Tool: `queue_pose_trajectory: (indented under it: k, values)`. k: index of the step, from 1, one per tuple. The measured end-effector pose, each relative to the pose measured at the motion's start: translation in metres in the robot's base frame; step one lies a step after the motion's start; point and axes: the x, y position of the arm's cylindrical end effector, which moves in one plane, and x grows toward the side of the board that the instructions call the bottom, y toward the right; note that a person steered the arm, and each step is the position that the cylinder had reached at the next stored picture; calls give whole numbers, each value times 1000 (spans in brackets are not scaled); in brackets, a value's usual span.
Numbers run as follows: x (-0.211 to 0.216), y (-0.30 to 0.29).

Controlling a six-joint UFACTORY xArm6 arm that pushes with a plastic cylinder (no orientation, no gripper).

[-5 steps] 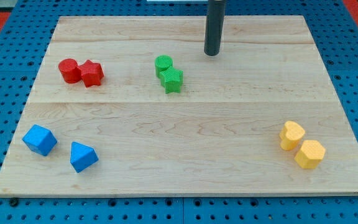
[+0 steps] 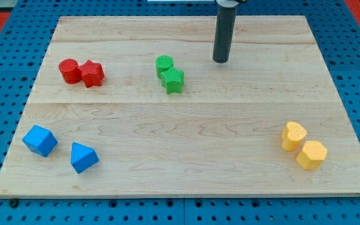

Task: Push the red blocks to the left of the green blocks

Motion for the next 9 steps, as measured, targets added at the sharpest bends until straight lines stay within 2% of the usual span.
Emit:
queue_pose_trajectory:
  k: [2,3,7,8,9]
  values:
    - [84,-36]
    - [102,-90]
    - [62,-336]
    - [25,-363]
    - [22,-317]
